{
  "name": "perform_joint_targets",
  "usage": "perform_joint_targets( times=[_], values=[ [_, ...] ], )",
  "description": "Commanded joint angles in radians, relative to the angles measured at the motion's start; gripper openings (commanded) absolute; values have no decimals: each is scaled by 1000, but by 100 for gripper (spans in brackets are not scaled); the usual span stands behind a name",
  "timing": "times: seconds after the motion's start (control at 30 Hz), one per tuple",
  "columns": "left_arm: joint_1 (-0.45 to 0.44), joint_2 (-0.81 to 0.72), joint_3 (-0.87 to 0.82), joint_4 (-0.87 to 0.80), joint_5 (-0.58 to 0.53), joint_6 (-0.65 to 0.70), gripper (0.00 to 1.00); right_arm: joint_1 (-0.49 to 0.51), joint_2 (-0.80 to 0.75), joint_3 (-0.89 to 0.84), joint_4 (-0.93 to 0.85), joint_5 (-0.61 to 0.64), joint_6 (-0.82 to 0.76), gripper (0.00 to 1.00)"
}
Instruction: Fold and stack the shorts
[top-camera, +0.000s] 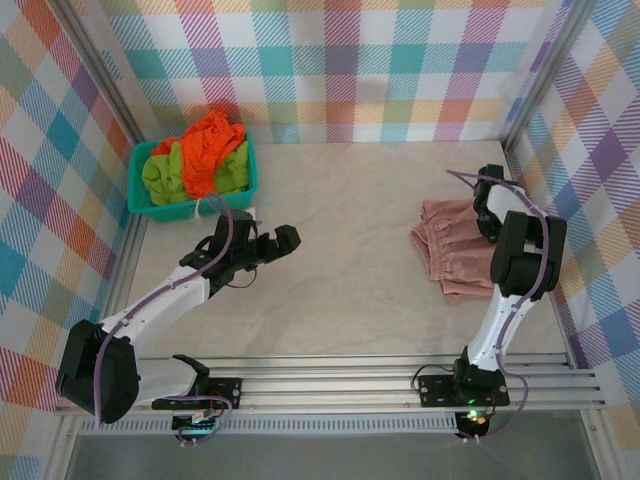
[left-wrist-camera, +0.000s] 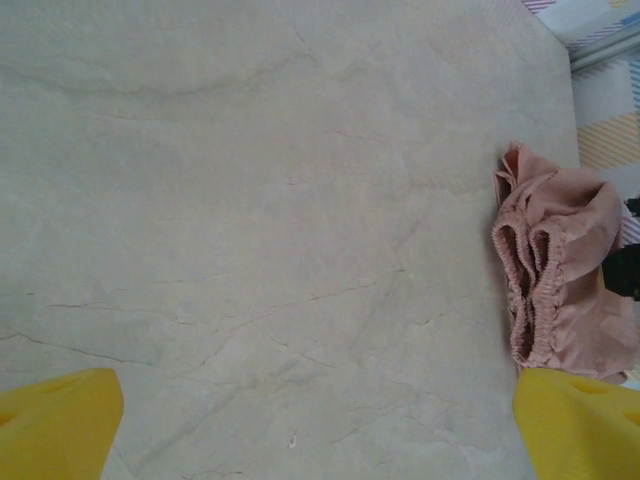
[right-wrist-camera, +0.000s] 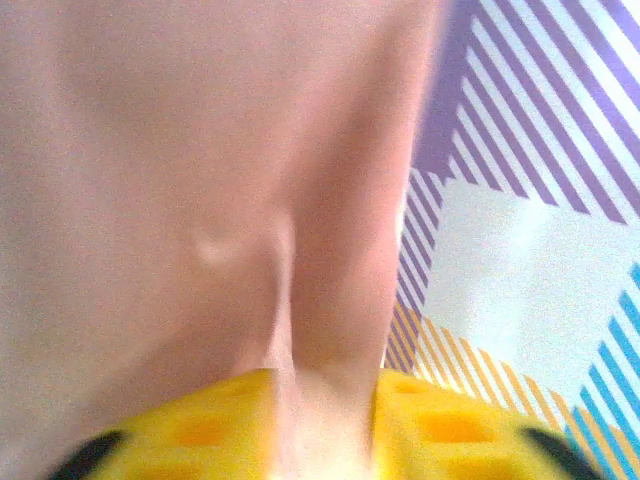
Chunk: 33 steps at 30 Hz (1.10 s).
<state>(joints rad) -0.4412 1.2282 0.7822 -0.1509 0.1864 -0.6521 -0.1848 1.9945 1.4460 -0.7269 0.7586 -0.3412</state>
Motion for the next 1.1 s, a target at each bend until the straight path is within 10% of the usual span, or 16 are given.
perform_joint_targets(
  times=[0.0, 0.27, 0.53, 1.07],
  values=[
    [22, -35, 47, -70, -45, 42, 100, -13, -73, 89, -85, 46, 124, 83],
    [172, -68, 317, -398, -213, 165, 100, 106, -353, 68, -92, -414, 316, 99],
    [426, 231, 796, -692, -343, 286, 100, 216, -583, -145, 69, -852, 461, 100],
    [503, 1037, 1635, -842, -357, 392, 92, 283, -719, -376, 158, -971, 567, 99]
  ],
)
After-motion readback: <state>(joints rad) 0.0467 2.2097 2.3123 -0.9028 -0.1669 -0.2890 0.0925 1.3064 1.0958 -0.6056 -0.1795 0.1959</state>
